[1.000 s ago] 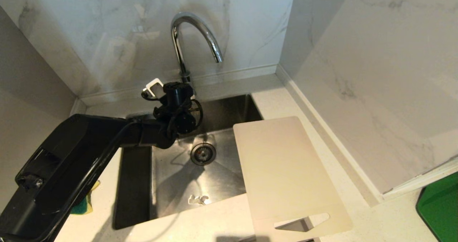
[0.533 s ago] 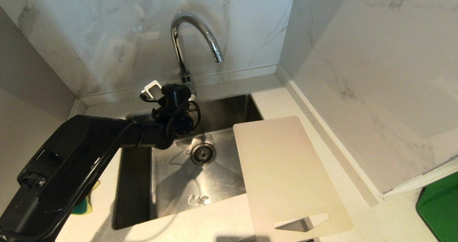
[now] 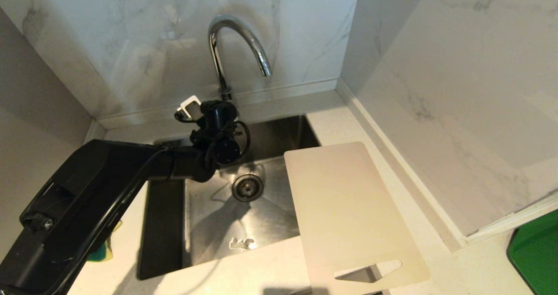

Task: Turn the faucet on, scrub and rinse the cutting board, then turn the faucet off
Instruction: Turn on the tap

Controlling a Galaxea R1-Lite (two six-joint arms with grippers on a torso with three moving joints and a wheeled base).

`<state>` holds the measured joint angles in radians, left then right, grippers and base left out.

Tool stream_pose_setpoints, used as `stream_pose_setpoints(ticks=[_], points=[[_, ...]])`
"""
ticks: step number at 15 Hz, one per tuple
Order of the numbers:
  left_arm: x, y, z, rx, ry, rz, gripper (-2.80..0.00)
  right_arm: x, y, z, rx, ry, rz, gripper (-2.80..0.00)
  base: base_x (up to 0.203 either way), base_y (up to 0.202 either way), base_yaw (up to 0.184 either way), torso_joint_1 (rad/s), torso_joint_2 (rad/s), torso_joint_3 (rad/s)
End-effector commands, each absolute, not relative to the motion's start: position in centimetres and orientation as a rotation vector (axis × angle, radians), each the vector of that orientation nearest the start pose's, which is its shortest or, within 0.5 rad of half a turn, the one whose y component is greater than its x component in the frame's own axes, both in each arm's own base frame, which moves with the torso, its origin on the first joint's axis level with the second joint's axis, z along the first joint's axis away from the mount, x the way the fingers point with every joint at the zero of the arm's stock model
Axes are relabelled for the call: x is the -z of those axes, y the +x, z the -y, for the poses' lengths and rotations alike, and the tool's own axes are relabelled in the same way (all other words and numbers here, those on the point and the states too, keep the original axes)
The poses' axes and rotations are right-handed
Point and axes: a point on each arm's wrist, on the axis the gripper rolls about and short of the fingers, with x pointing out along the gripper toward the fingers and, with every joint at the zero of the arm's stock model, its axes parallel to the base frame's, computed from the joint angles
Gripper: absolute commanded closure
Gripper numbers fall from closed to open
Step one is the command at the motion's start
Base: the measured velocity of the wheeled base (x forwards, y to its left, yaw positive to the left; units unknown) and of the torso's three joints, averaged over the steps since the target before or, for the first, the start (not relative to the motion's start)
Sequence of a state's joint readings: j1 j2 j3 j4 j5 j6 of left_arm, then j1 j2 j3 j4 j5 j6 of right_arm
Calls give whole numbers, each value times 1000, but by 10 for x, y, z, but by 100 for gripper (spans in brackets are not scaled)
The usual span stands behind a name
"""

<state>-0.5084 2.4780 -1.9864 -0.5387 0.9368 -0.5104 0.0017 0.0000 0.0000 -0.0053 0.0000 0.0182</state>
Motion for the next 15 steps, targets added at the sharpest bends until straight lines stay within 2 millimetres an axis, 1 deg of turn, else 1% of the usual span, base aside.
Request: stream_pose_setpoints(ticks=[1, 3, 8, 11, 15], points=[[-187, 452, 246, -375, -558, 158, -280, -76, -23, 0, -2, 18, 6, 0, 0, 0, 0, 0, 0, 0], [-189, 451, 248, -366, -569, 171, -280, -76, -23, 0, -2, 18, 6, 0, 0, 0, 0, 0, 0, 0], [-190, 455, 242, -372, -559, 202, -280, -76, -23, 0, -2, 18, 6, 0, 0, 0, 0, 0, 0, 0], [-182, 463, 236, -393, -531, 222, -280, -76, -23, 0, -3, 18, 6, 0, 0, 0, 0, 0, 0, 0], [-169, 475, 221, -440, -512, 216, -280, -76, -23, 0, -3, 18, 6, 0, 0, 0, 0, 0, 0, 0]])
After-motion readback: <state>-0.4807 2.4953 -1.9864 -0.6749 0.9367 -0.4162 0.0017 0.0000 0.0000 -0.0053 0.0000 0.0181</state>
